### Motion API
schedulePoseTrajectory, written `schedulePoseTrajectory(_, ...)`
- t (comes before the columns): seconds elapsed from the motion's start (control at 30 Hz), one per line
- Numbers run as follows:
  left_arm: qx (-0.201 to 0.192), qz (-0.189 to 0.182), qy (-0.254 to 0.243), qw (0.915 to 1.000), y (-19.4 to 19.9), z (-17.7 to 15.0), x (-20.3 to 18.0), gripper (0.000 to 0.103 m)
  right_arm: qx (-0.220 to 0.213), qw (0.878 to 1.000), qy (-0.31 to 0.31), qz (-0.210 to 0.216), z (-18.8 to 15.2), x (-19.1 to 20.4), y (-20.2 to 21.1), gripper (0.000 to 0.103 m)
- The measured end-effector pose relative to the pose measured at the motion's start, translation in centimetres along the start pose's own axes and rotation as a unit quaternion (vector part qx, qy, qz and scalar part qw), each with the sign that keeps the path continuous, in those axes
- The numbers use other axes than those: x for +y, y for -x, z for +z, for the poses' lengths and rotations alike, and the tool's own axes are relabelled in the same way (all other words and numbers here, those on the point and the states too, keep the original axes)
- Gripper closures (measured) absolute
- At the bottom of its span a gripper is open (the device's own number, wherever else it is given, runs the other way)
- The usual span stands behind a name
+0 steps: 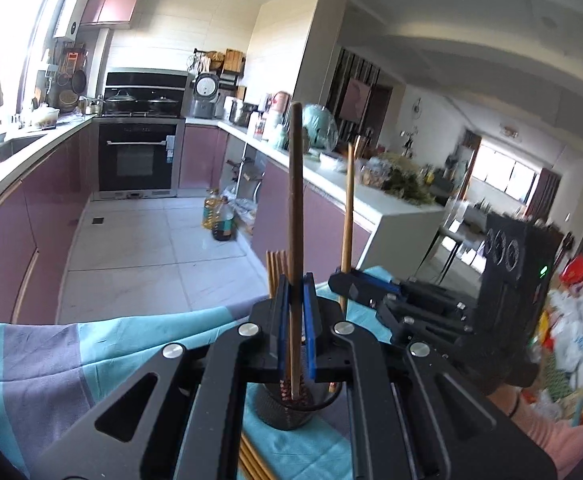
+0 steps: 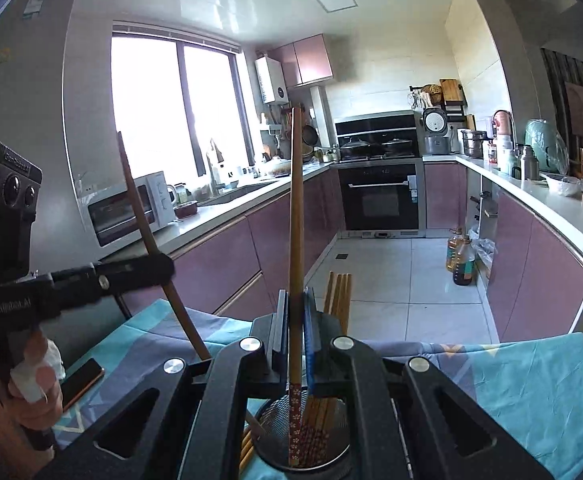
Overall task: Organize utensils
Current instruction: 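Lift the chopstick upright and lower it into the black mesh holder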
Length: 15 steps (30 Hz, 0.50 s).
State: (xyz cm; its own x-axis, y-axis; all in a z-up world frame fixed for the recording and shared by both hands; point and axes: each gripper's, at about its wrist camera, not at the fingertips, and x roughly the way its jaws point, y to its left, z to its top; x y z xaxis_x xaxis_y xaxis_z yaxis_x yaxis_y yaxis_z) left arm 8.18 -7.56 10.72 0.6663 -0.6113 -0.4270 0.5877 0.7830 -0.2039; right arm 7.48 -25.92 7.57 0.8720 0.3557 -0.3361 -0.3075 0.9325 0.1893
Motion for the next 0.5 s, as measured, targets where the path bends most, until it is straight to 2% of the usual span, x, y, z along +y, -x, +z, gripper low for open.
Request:
schedulePoseTrajectory(0.2,0.044,0.027,-0.025,0.9983,-3.1,-1.8,-1.5,0.096,0.021,1.0,-0.003,-0.006,-1.4,-0.4,-1.6,0.097)
schedulePoseTrajectory(0.5,0.104,0.022,-0.032,0.9938,-6.4,-3.1,-0.7,0.096,0.09,0.996,-0.015,-0.017,-3.2,-1.1,-3.3,0.097)
